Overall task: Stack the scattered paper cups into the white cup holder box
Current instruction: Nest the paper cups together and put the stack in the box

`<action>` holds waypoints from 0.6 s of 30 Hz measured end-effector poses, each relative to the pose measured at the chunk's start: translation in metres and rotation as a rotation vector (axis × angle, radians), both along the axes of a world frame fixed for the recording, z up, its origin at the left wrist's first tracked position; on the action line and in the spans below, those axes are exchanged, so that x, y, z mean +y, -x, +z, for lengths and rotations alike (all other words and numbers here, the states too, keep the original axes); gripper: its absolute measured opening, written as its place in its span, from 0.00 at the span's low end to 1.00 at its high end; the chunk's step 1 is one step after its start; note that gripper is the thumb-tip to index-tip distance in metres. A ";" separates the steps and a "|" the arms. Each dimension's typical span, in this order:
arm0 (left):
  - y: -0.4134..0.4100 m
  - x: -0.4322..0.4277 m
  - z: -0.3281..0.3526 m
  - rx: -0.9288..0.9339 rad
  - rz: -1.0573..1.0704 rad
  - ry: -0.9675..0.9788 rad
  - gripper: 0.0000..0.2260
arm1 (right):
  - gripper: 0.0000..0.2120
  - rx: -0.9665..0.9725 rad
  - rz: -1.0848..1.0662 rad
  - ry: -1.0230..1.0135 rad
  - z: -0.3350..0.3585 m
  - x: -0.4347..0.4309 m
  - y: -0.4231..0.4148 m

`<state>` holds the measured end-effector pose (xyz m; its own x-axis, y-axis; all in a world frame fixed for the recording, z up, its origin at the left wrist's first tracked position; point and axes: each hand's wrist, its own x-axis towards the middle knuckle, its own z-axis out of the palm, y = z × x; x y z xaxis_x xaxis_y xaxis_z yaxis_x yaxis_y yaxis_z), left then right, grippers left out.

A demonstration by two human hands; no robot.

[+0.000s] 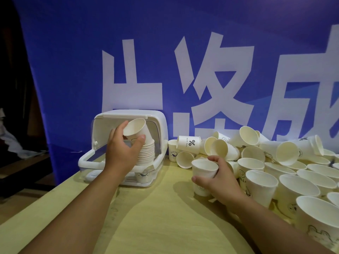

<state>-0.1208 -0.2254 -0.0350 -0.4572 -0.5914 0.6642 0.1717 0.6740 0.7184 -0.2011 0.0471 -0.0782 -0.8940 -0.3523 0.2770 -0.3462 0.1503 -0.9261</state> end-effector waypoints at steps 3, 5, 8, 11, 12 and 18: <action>0.001 0.000 0.002 -0.016 0.037 0.056 0.28 | 0.35 0.005 -0.001 0.004 -0.001 -0.002 -0.001; 0.002 0.002 0.002 -0.050 0.045 0.074 0.29 | 0.36 0.008 0.001 0.002 -0.001 -0.002 0.000; 0.003 0.004 0.002 -0.124 0.031 0.083 0.34 | 0.37 -0.002 0.007 0.006 -0.001 -0.003 0.001; 0.001 0.003 0.002 -0.149 0.038 0.080 0.36 | 0.36 0.005 0.001 -0.005 -0.002 -0.003 0.002; 0.001 0.002 0.002 -0.146 0.038 0.079 0.36 | 0.36 0.009 0.002 -0.011 -0.002 -0.003 0.002; 0.001 0.002 0.003 -0.065 -0.017 0.076 0.33 | 0.36 0.013 0.011 -0.030 -0.004 -0.005 0.005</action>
<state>-0.1220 -0.2237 -0.0321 -0.5103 -0.5325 0.6753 0.1380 0.7244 0.6754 -0.2057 0.0418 -0.0825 -0.8865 -0.3705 0.2773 -0.3595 0.1743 -0.9167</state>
